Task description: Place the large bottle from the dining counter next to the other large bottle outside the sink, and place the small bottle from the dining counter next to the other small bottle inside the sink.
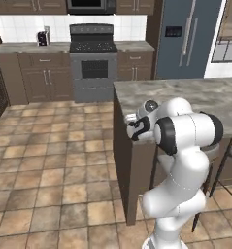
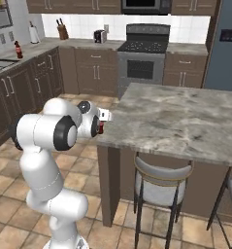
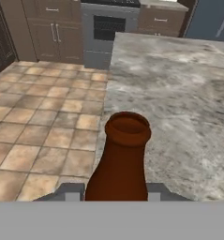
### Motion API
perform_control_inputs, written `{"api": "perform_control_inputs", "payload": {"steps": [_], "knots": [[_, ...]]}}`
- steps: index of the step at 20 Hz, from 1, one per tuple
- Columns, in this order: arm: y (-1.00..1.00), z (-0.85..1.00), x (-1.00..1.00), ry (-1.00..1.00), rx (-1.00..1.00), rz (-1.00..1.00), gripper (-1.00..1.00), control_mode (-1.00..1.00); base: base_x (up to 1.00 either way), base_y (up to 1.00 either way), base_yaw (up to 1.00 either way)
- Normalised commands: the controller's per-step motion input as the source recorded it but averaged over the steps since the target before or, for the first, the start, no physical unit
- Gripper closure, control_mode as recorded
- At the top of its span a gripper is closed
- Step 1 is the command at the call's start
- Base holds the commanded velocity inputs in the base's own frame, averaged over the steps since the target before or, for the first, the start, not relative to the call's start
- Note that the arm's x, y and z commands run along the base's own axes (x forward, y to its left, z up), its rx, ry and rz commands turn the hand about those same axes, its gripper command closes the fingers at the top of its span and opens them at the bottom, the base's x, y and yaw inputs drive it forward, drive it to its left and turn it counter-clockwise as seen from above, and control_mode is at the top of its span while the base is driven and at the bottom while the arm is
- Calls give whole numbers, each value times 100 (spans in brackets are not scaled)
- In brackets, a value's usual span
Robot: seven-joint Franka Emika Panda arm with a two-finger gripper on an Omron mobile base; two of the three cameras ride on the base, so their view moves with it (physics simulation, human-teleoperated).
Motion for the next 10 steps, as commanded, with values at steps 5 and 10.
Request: {"api": "perform_control_inputs", "payload": {"steps": [5, 10], "knots": [[0, 0, 0, 0, 0, 0, 100, 100, 7, 76, 0], [0, 0, 0, 0, 0, 0, 100, 100, 13, 69, 0]]}}
